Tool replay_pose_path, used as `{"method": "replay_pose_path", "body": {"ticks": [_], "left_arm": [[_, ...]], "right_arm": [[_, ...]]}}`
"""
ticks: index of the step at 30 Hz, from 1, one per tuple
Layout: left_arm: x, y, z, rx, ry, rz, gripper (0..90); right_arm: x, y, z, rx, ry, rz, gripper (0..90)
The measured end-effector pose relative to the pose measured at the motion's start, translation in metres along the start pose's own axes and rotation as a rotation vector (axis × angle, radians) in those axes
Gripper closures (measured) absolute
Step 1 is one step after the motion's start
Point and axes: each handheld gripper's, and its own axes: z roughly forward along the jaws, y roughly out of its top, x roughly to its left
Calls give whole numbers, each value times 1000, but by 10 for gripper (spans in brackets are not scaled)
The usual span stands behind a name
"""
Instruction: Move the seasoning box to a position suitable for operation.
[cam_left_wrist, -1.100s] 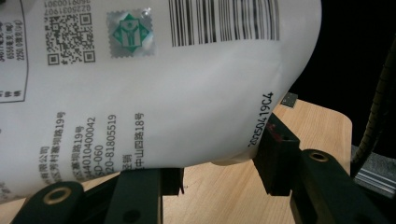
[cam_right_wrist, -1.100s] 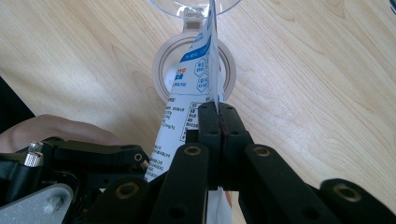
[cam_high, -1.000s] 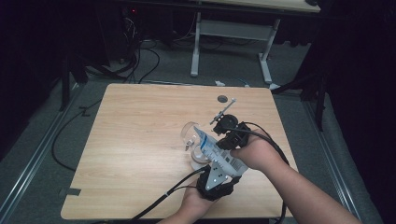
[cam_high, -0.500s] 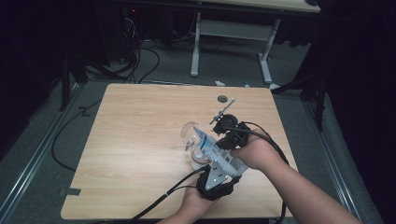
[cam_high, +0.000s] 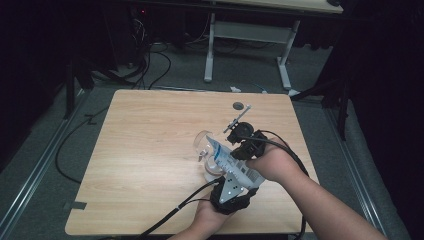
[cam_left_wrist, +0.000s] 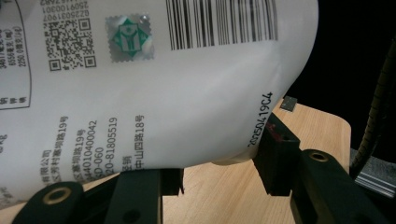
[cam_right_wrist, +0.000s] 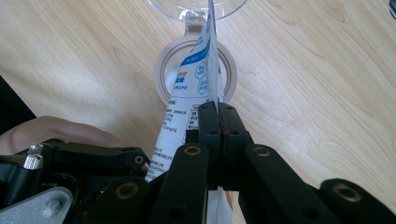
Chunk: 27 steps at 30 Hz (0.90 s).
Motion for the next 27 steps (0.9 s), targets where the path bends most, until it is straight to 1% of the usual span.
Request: {"method": "replay_pose_path", "body": {"ticks": [7,27], "left_arm": [[0,0,0,-2,-2,2,586],[0,1,0,-6,0,-3,581]], "right_arm": [[0,0,-1,2,0,7,900],[0,1,0,2,-3,0,900]]}}
